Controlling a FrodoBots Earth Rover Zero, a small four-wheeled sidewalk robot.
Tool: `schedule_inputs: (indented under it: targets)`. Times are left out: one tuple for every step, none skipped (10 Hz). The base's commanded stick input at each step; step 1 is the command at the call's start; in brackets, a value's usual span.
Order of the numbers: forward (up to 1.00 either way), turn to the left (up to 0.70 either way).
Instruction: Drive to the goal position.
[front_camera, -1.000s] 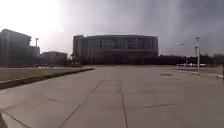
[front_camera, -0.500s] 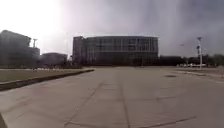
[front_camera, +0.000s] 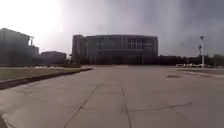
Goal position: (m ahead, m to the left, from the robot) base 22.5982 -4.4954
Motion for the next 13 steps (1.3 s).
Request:
schedule_inputs:
  targets:
    - [0.99, 0.00]
    - [0.98, 0.00]
    - [0.99, 0.00]
    - [0.98, 0.00]
    - [0.98, 0.00]
    - [0.98, 0.00]
    - [0.99, 0.00]
    - [0.99, 0.00]
    - [0.98, 0.00]
    - [0.99, 0.00]
    - [0.99, 0.00]
    - [0.99, 0.00]
    - [0.99, 0.00]
